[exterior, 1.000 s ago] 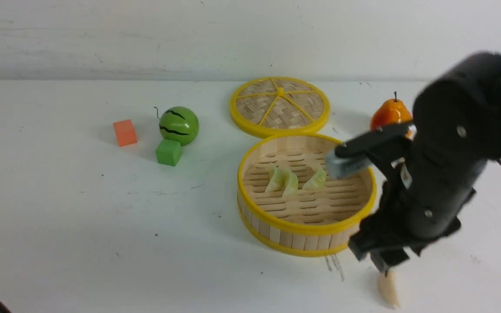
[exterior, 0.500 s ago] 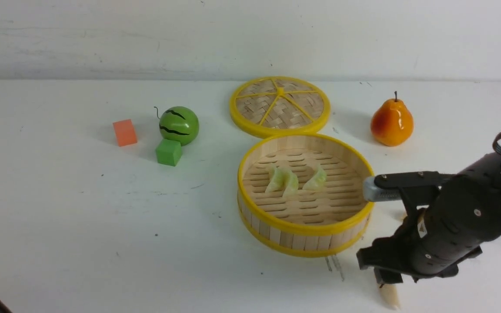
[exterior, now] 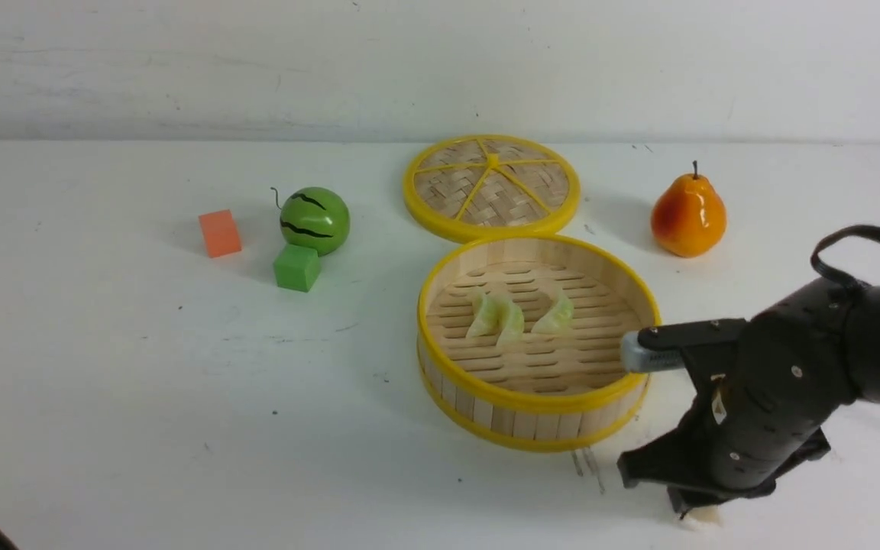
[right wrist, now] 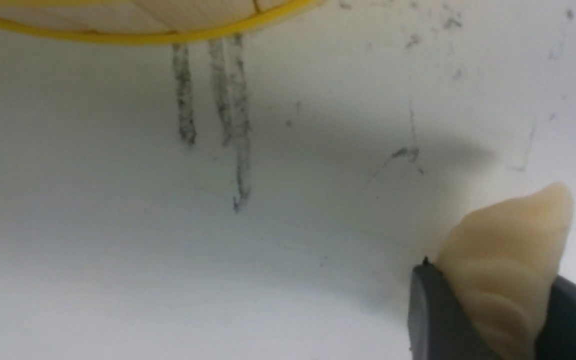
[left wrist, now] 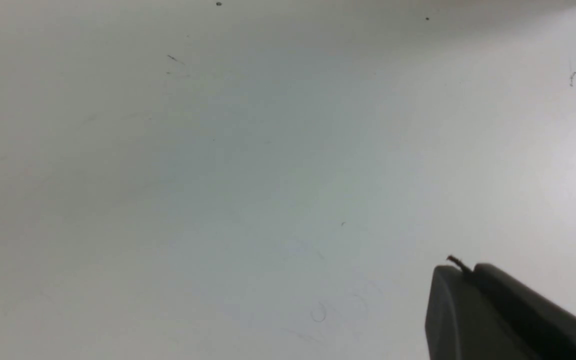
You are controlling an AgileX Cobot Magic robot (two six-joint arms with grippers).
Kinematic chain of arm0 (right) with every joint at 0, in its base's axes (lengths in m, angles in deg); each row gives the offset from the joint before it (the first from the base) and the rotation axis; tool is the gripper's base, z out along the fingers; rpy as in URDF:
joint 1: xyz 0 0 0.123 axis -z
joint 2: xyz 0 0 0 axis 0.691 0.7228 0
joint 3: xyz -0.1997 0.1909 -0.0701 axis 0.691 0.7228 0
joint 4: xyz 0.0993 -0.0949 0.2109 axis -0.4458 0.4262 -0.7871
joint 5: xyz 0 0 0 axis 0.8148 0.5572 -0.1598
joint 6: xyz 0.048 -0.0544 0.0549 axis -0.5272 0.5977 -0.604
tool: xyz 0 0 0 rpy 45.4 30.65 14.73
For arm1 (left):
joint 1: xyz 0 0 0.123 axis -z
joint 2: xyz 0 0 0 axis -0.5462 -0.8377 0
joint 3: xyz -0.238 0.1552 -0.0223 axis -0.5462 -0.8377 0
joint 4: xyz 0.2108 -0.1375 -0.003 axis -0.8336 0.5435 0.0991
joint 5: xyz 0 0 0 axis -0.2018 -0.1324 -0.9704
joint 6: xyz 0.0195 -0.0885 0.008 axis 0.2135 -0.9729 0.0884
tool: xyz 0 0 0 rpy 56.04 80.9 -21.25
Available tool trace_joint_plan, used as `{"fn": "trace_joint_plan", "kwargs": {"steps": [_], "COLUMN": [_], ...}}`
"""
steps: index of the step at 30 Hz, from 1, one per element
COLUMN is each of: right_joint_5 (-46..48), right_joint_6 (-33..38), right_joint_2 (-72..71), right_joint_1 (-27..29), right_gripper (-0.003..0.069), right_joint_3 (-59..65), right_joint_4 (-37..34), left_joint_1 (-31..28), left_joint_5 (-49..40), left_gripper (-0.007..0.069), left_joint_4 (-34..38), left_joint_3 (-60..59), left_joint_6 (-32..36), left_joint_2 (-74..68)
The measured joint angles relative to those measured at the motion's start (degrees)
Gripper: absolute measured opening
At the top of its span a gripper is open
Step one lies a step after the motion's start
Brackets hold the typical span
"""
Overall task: Put the dumplings into the steamer on the white table.
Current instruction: 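Reach for and grasp a dumpling lying on the table beside the steamer, then place the dumpling in the bamboo steamer basket with the right gripper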
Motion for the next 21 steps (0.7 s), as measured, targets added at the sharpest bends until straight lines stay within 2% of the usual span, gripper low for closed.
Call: {"fn": "trace_joint_plan", "kwargs": {"steps": [6,11,21], "right_joint_5": [7.04,8.05,3.12], "right_joint_6": [7.61,13.45,14.29], "right_joint_2": [-2.03,0.20,13.72], "right_joint_1": [0.00,0.00,0.00], "right_gripper": [0.0188,0.0188,0.0188], "right_joint_3": [-12.63,-23.67,-28.18], "right_joint_4": [-4.08,-11.09,-17.17], "left_joint_1": [0.00,0.00,0.00], "left_joint_5": [0.08,1.00,1.56], "left_gripper": [0.0024,0.0030,0.0039], "left_joint_4": [-0.06,-0.19,-0.23], "left_joint_3": [0.00,0.00,0.00], "left_joint_6": [0.00,0.00,0.00], "left_joint_2": [0.00,0.00,0.00]}}
